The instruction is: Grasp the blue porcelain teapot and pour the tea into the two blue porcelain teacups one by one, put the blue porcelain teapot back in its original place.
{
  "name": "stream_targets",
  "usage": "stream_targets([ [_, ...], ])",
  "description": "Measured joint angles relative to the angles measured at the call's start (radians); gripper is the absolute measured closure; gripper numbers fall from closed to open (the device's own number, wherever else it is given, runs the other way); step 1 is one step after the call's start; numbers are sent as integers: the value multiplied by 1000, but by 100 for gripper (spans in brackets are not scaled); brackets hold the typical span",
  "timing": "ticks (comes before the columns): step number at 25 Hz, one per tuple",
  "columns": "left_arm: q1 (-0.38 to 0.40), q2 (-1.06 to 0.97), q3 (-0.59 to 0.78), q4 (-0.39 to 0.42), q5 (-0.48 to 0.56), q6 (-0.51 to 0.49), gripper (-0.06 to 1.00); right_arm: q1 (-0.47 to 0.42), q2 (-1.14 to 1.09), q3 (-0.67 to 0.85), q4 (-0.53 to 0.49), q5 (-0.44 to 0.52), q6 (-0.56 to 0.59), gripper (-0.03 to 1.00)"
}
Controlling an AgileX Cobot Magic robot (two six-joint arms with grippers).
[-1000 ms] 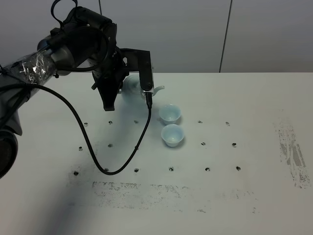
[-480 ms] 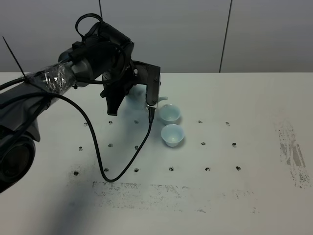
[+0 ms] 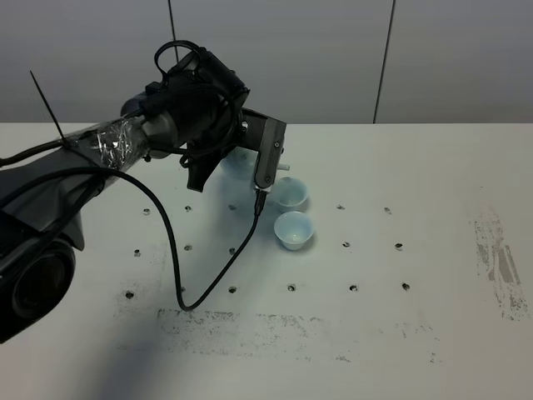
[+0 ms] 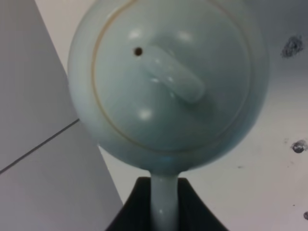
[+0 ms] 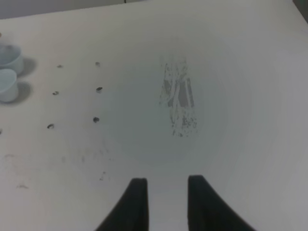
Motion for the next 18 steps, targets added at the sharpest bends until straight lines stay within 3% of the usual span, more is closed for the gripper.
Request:
stream_targets([
  [18, -43, 19, 0, 99, -5, 99, 82, 0, 0, 0, 0, 0, 0, 75],
])
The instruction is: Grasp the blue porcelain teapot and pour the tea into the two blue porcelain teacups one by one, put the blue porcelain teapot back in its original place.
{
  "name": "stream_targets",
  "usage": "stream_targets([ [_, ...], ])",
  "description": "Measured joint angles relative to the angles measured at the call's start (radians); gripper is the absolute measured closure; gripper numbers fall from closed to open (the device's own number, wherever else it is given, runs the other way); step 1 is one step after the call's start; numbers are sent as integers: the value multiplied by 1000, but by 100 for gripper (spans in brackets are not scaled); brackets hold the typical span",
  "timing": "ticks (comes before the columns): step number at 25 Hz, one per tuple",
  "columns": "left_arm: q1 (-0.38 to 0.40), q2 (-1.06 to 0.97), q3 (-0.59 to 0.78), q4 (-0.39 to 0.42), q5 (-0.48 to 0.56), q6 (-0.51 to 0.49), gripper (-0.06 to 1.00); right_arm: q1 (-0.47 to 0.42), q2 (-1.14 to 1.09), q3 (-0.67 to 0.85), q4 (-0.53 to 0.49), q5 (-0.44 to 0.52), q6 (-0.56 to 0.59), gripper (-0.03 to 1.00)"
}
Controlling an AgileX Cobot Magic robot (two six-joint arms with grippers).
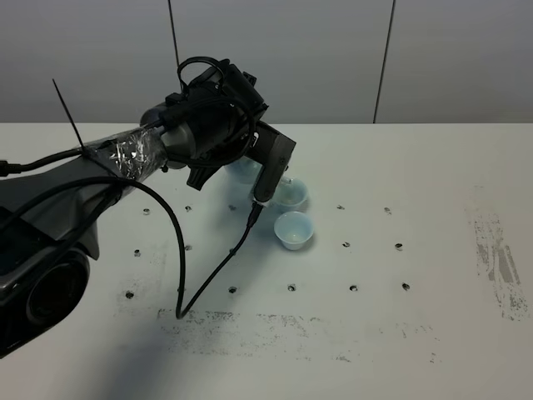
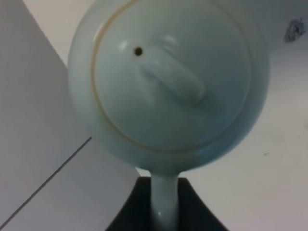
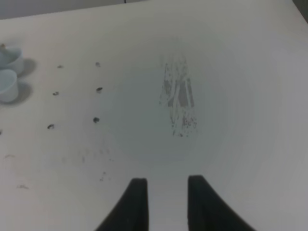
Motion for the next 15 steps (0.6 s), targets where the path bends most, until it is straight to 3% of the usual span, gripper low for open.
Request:
stream_targets([
  [15, -21, 1, 0, 93, 4, 7, 82, 0, 0, 0, 0, 0, 0, 75],
])
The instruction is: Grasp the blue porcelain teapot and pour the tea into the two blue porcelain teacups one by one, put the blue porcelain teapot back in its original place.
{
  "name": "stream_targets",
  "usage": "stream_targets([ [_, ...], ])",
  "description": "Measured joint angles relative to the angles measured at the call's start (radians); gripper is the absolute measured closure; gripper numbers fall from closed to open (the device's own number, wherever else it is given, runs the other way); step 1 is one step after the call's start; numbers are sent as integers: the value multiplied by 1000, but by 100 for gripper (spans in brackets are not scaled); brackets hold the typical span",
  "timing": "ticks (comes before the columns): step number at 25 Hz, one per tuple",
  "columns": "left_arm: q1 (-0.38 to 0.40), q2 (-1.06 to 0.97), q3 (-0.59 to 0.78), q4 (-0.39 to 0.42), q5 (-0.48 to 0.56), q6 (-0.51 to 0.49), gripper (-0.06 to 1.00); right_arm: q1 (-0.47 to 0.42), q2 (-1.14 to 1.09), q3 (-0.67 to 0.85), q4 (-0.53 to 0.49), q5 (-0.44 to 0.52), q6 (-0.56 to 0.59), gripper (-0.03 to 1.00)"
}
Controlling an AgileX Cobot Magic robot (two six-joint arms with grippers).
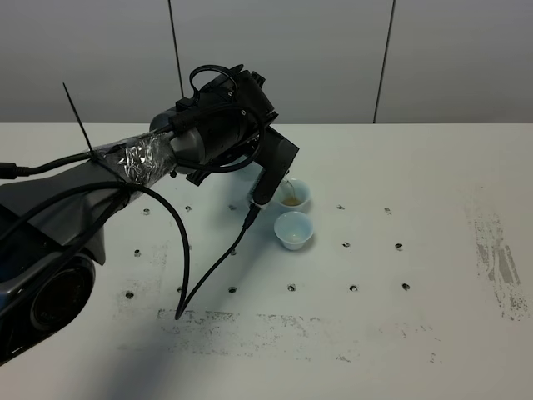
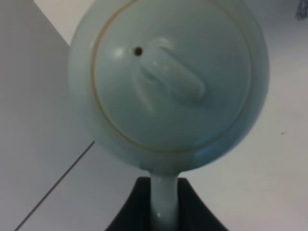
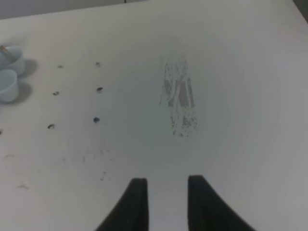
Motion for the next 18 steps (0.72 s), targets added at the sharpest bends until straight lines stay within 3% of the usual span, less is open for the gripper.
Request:
stream_targets([
  [18, -11, 0, 0, 47, 0, 0, 82, 0, 0, 0, 0, 0, 0, 75],
])
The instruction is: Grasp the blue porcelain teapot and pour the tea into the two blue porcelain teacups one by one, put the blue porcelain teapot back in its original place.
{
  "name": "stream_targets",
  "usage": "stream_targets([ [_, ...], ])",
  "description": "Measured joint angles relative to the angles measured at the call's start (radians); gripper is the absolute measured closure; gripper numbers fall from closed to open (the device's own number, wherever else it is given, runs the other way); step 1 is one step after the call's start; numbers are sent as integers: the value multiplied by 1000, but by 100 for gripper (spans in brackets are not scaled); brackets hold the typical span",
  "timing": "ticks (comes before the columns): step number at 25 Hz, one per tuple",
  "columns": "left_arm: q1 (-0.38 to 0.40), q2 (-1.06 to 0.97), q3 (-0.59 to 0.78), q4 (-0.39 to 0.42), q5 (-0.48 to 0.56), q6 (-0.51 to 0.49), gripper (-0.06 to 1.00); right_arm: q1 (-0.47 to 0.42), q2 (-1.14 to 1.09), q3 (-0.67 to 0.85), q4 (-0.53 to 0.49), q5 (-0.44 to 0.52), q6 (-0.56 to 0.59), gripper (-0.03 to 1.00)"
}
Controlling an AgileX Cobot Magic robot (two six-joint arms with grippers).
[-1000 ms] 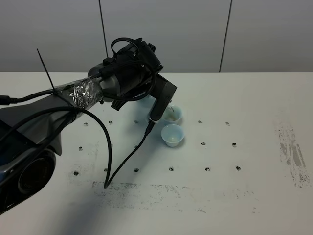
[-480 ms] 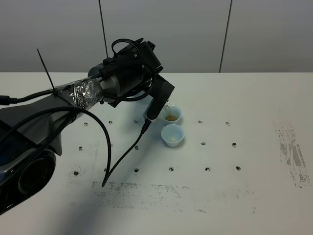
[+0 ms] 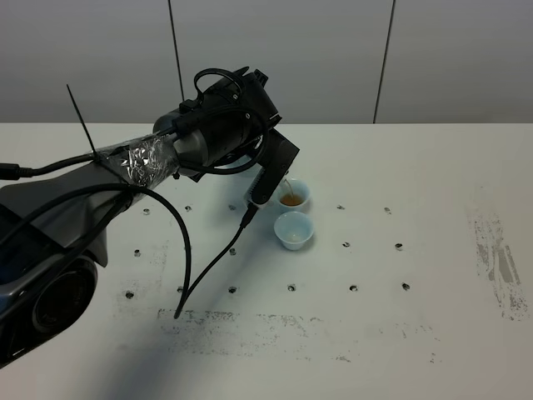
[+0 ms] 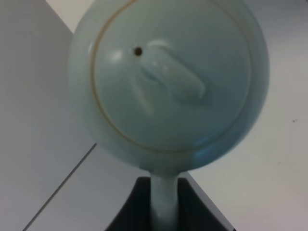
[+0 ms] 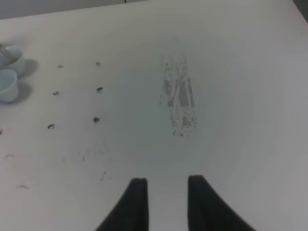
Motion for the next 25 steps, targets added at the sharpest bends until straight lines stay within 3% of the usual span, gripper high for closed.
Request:
stream_targets([
  [25, -9, 0, 0, 49, -1, 24, 82, 0, 0, 0, 0, 0, 0, 75],
])
